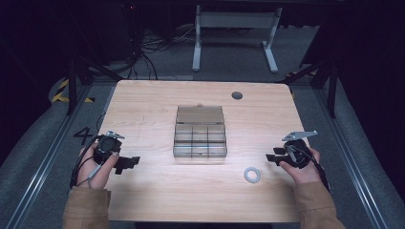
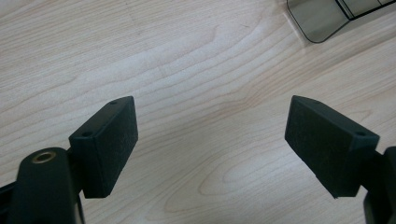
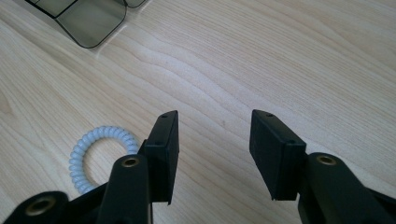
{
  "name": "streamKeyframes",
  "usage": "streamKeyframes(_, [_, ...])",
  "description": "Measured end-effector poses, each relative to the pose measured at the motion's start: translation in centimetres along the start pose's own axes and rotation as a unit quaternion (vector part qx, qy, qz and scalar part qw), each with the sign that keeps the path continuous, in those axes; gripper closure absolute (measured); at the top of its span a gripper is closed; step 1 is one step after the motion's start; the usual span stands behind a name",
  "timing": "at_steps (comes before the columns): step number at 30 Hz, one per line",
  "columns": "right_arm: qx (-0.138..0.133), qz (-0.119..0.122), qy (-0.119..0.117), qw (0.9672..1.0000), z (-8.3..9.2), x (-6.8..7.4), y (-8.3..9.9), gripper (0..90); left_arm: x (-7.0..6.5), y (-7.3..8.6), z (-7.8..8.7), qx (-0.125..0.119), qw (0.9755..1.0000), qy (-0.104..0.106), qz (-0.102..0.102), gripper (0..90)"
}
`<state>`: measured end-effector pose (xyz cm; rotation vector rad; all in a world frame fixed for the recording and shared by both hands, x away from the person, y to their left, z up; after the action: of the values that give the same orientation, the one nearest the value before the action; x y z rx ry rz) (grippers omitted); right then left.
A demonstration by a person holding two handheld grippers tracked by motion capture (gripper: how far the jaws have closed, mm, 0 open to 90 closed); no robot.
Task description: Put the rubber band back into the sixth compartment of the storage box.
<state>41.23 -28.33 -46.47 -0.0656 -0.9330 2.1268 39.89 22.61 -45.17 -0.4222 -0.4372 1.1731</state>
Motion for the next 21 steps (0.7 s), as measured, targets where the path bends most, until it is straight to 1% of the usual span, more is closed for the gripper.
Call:
streamKeyframes(4, [0.01,-0.006,-0.005,0.9999,0.1,0.1,-0.1,57.7,-0.1,0.0,0.1,0.0,1.0,0.001,0.002,17.9])
streamKeyframes(6, [0.015,-0.007,-0.01,0.9998,0.2,0.2,-0.2,59.3,-0.1,0.0,0.1,0.0,1.0,0.001,-0.002,17.9])
streamKeyframes(7, [0.017,-0.005,-0.012,0.9998,0.3,0.3,-0.4,59.7,-0.2,0.0,0.1,0.001,1.0,0.004,-0.002,17.9])
streamKeyframes(12, [0.029,0.003,-0.017,0.9994,0.8,1.0,-1.2,61.9,-0.3,0.0,0.1,0.001,1.0,0.004,-0.004,18.0])
streamKeyframes(13, [0.034,0.002,-0.019,0.9992,0.9,1.2,-1.2,62.1,-0.3,0.0,0.2,0.001,1.0,0.006,-0.007,18.0])
streamKeyframes(16, [0.05,0.003,-0.024,0.9984,1.0,2.0,-1.4,62.7,-0.3,0.1,0.3,0.001,0.9999,0.008,-0.007,17.9])
streamKeyframes(18, [0.075,0.003,-0.021,0.9969,1.0,2.9,-1.5,63.8,-0.3,0.1,0.3,0.001,0.9999,0.009,-0.008,17.9])
streamKeyframes(19, [0.075,0.003,-0.021,0.9969,1.0,2.9,-1.5,63.8,-0.3,0.1,0.3,0.001,0.9999,0.009,-0.008,17.9])
streamKeyframes(21, [0.088,0.003,-0.017,0.9959,1.0,3.4,-1.6,64.1,-0.4,0.1,0.4,0.001,0.9999,0.01,-0.009,17.9])
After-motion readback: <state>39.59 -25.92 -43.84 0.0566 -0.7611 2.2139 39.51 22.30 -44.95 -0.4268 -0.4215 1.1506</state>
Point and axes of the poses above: each handheld gripper's, and its own axes: z roughly backward along the jaws, y roughly out of its underside, x roughly to its left, the point moved 7 cm from there along -z, roughly forward along the jaws, and after that the axes turned 15 degrees about -y, right-handed, at the moved point
